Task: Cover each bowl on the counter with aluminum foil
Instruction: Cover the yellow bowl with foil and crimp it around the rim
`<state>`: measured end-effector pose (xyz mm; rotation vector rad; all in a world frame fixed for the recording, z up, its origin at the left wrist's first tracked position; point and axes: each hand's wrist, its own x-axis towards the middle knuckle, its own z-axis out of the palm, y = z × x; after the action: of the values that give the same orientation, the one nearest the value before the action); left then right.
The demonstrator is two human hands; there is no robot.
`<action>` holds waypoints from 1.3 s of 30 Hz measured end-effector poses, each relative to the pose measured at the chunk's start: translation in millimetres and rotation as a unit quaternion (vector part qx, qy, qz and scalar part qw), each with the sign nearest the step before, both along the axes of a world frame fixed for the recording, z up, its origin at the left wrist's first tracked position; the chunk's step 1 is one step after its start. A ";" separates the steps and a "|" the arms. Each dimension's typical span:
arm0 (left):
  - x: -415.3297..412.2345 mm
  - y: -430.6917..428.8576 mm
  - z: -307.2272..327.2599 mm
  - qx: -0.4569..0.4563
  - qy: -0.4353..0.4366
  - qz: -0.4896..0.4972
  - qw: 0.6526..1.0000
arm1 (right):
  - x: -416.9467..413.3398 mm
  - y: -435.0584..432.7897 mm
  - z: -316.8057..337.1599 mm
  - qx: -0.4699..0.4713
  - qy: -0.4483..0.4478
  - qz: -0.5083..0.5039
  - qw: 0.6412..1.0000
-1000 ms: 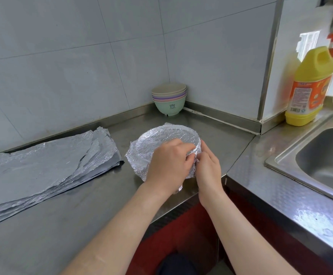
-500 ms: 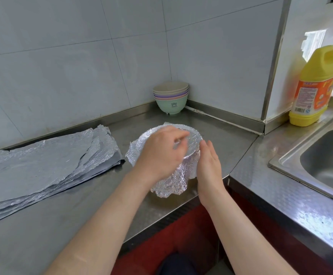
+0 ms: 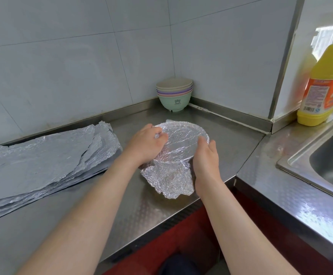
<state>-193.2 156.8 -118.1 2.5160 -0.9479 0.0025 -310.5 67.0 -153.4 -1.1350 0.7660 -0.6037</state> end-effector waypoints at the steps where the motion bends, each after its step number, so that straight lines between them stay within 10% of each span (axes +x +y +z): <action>1: 1.4 -0.2 -1.6 -0.001 0.000 -0.003 1.000 | 0.4 0.9 1.7 0.019 -0.013 -0.005 1.000; 14: -14.4 10.3 5.2 0.044 0.024 0.051 0.997 | 2.4 -22.4 3.4 0.043 -0.008 0.114 0.993; 22: -50.1 43.0 10.2 0.137 -0.109 0.061 0.983 | -61.0 -61.4 6.0 -0.124 0.032 0.249 0.960; 33: -77.5 26.1 -24.6 -0.132 -0.201 -0.127 0.962 | -63.5 -21.9 -9.5 -0.257 -0.051 0.166 0.951; 39: -81.0 6.8 -30.3 -0.131 -0.244 -0.117 0.954 | -50.5 -25.6 -15.4 -0.281 -0.034 0.062 0.957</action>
<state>-274.2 163.6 -148.4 2.1793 -1.3307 0.6594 -361.0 41.4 -168.8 -1.6613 0.4648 -0.7768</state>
